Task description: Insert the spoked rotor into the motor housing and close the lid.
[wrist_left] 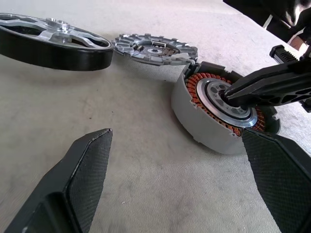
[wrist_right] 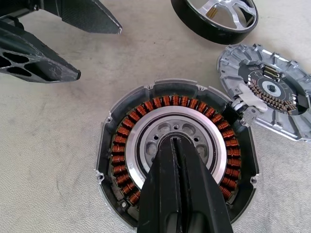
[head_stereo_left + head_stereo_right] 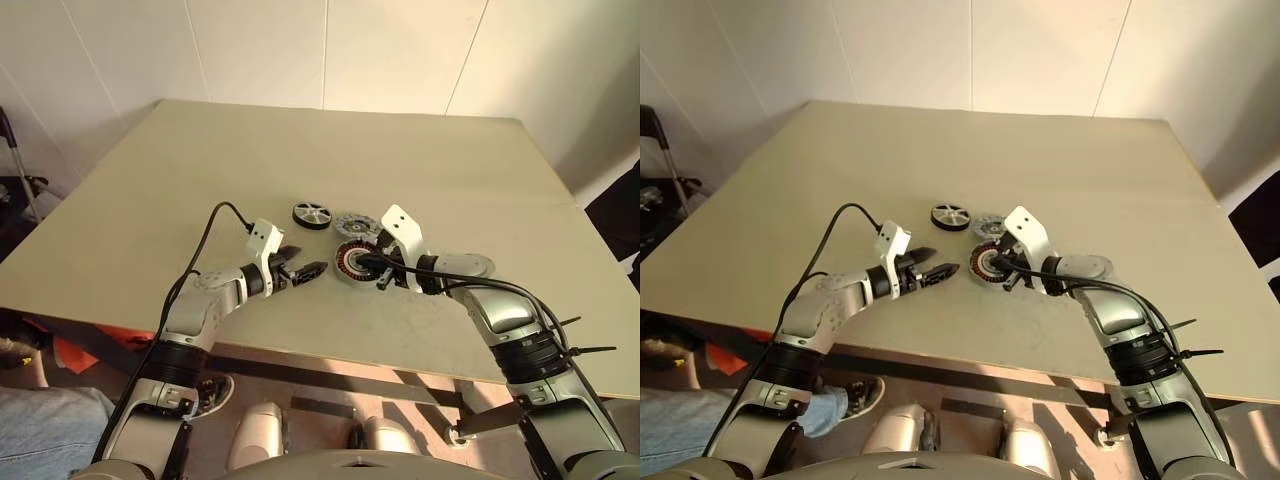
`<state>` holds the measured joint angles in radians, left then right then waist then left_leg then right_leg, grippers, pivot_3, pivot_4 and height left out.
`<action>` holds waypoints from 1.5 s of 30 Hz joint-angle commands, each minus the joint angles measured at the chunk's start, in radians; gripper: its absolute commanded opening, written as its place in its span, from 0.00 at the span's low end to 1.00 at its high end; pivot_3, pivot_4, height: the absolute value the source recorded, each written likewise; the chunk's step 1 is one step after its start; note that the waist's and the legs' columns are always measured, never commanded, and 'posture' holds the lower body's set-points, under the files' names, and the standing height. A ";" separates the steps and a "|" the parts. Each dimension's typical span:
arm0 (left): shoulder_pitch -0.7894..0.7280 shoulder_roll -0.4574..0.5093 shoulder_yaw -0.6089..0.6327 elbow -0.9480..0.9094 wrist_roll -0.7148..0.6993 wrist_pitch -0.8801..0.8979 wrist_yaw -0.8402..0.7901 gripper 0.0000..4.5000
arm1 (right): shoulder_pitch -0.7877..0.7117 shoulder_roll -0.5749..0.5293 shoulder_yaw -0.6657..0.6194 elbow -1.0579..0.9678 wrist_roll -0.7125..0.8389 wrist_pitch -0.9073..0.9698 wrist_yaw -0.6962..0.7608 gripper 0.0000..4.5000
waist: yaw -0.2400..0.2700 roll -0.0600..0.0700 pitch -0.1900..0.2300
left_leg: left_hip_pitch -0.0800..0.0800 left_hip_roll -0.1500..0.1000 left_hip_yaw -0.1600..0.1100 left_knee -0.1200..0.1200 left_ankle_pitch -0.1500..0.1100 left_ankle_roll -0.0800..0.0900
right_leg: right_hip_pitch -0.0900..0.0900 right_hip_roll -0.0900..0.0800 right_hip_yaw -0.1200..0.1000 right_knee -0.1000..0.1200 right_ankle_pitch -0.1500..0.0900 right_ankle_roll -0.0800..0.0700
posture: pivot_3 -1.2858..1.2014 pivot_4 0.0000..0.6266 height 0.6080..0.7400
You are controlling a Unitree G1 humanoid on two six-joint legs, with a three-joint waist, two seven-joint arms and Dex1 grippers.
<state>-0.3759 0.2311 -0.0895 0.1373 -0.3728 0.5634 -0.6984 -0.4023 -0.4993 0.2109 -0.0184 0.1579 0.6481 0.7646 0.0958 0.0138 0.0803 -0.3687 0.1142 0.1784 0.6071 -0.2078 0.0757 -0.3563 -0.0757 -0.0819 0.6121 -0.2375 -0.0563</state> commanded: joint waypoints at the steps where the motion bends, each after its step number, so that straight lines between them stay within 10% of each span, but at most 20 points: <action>1: -0.017 0.005 0.007 -0.016 -0.002 -0.017 -0.012 1.00 | -0.013 -0.016 -0.015 -0.011 0.012 0.019 0.016 0.01 | 0.000 0.000 0.000 | 0.001 0.000 0.000 0.000 0.000 0.000 | 0.001 0.000 0.000 0.000 -0.002 0.004 | 0.52 0.00 1.00; 28: -0.504 -0.331 0.595 0.751 -0.310 -0.013 0.464 1.00 | -0.164 -0.029 -0.265 -0.116 0.176 0.122 -0.086 0.01 | 0.008 -0.001 0.001 | -0.014 -0.001 0.000 -0.002 0.000 0.005 | -0.011 0.000 -0.001 -0.004 0.001 -0.002 | 0.52 0.00 1.00; 41: -0.509 -0.313 0.688 0.802 -0.371 -0.037 0.506 0.11 | -0.193 -0.038 -0.260 -0.050 0.162 0.106 -0.117 0.00 | 0.008 -0.001 0.001 | -0.013 -0.001 0.000 -0.001 -0.001 0.005 | -0.010 0.000 -0.001 -0.004 0.001 -0.002 | 0.52 0.00 1.00; 45: -0.500 -0.309 0.677 0.738 -0.414 0.043 0.450 0.09 | -0.196 -0.042 -0.263 -0.038 0.160 0.099 -0.120 0.00 | 0.007 -0.001 0.001 | -0.013 -0.001 0.000 -0.001 -0.001 0.004 | -0.010 0.000 -0.001 -0.004 0.002 -0.002 | 0.52 0.00 1.00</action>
<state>-0.8739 -0.0853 0.5860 0.9314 -0.7503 0.5702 -0.2133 -0.5725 -0.5267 -0.0279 -0.0505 0.3170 0.7684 0.6491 0.1028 0.0129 0.0811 -0.3817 0.1132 0.1782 0.6060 -0.2085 0.0800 -0.3665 -0.0757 -0.0826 0.6082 -0.2359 -0.0584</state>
